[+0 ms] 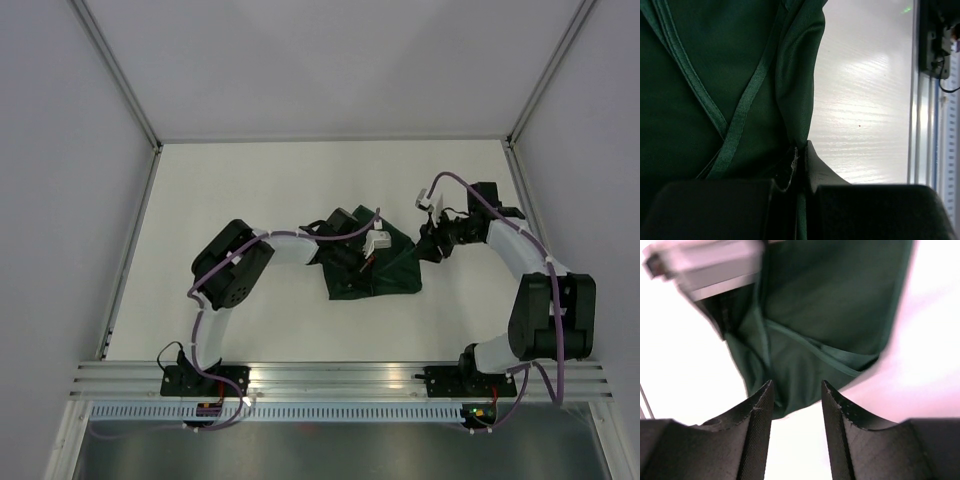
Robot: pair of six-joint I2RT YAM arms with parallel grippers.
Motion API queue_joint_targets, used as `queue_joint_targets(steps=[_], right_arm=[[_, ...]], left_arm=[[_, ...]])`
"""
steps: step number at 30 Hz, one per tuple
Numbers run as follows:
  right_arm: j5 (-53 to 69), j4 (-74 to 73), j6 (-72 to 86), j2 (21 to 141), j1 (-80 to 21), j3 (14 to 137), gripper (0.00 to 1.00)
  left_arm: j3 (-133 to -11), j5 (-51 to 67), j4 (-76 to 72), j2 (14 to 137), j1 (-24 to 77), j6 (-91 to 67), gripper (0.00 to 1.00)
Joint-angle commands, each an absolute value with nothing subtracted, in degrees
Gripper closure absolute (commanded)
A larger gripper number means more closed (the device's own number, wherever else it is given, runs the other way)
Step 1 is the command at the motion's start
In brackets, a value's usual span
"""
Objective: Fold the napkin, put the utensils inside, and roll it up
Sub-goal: Roll the napkin with the utensil
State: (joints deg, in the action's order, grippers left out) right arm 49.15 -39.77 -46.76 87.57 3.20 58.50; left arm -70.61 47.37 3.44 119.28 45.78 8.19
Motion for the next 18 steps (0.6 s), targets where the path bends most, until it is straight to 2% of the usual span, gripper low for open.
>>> queue_joint_targets(steps=[1,8,18], right_arm=[[48.61,-36.83,-55.89,80.28,-2.08,52.84,0.51],[33.59,-17.70,-50.98,68.82,-17.83,36.41,0.44],[24.18,-11.78,-51.94,68.82,-28.29,30.94,0.42]], left_arm=[[-71.62,51.85,12.55,124.97,45.00,6.24,0.98],[-76.63,56.86,17.13,130.42,43.51,5.19,0.98],[-82.09,59.33,21.62,135.88,41.40,1.41,0.98]])
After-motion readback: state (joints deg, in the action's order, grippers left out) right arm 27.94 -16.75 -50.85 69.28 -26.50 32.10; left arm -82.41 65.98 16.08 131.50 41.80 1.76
